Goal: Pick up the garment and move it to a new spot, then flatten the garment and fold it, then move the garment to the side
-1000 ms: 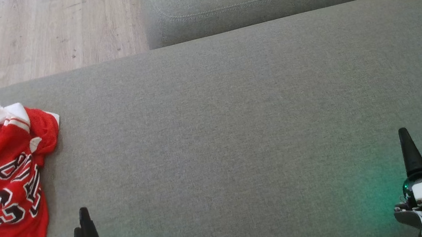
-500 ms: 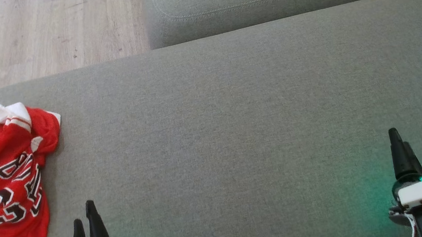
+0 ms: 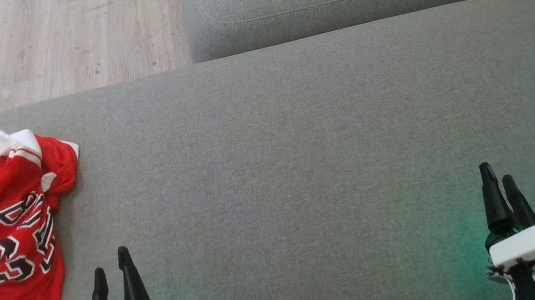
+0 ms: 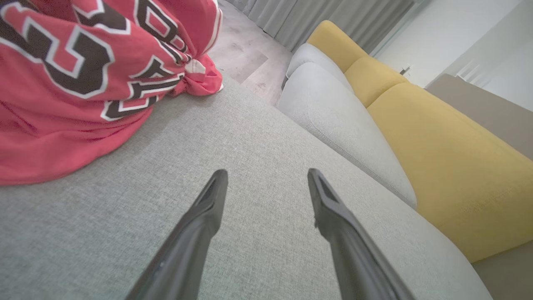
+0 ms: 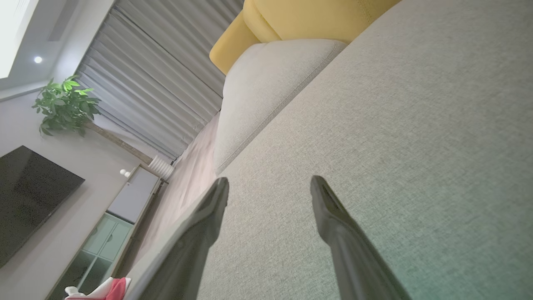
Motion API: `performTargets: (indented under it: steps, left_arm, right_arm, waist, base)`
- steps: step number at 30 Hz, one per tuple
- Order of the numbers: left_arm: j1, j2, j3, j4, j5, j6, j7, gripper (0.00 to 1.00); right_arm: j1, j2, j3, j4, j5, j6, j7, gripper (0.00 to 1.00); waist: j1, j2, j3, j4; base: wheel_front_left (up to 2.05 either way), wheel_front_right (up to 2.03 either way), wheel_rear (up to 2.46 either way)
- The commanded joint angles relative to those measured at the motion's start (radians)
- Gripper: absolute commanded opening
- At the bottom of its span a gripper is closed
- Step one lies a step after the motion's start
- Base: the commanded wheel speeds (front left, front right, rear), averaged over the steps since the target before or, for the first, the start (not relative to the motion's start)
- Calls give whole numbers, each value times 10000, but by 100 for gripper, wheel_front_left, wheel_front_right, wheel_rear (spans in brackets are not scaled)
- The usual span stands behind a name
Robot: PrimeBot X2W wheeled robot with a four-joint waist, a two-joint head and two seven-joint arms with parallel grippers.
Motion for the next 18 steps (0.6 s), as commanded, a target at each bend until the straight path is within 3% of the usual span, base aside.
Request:
performTargets:
  steps: [1,18]
  left_arm:
    - [-374,156,58,-404,383,95,-143,100]
    - [-339,233,-219,-504,2425,335,-641,100]
  right_arm:
    - [-585,-59,185,-382,-376,-4,-170,100]
    - [-631,-69,517,-518,-2363,-5,-498,100]
  waist:
    - [-1,0,-3,-2]
    - [-1,0,-73,-42]
  base:
    - [0,0,0]
    - [0,0,0]
